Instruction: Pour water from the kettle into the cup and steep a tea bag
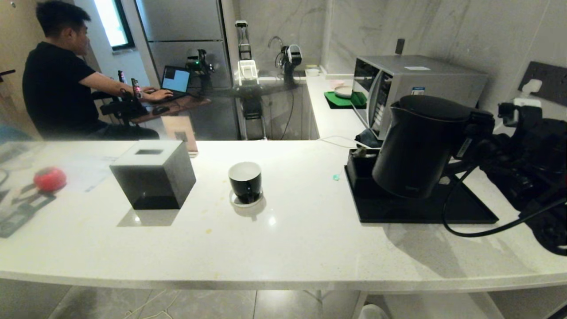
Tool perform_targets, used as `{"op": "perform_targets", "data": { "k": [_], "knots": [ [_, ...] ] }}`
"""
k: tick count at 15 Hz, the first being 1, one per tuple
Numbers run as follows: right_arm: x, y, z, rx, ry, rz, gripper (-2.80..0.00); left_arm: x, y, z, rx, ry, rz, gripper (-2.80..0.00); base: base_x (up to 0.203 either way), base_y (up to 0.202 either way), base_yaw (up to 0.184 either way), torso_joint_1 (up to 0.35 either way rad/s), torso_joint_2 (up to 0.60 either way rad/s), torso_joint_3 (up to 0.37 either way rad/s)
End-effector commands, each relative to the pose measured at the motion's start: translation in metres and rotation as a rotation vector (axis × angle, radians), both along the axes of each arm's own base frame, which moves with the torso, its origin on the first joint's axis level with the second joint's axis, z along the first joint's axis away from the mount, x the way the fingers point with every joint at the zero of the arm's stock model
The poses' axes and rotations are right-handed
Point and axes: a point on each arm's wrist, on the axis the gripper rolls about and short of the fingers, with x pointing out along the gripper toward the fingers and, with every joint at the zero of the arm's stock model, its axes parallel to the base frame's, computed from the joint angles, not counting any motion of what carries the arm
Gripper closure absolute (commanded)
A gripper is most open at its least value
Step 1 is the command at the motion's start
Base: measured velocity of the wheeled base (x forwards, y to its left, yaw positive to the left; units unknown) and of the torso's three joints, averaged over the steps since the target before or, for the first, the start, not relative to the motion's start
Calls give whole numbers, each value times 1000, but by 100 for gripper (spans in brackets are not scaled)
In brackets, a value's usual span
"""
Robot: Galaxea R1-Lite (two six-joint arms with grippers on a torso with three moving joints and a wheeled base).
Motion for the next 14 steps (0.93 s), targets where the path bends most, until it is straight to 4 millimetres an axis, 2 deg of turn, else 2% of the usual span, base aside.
{"op": "perform_targets", "data": {
  "k": [1, 14],
  "knots": [
    [1, 0, -1, 0, -2, -1, 0, 0, 0, 0, -1, 0, 0, 0, 0, 0, 0, 0, 0, 0],
    [2, 0, 0, 0, -4, 1, 0, 0, 0, 0, -1, 0, 0, 0, 0, 0, 0, 0, 0, 0]
  ]
}}
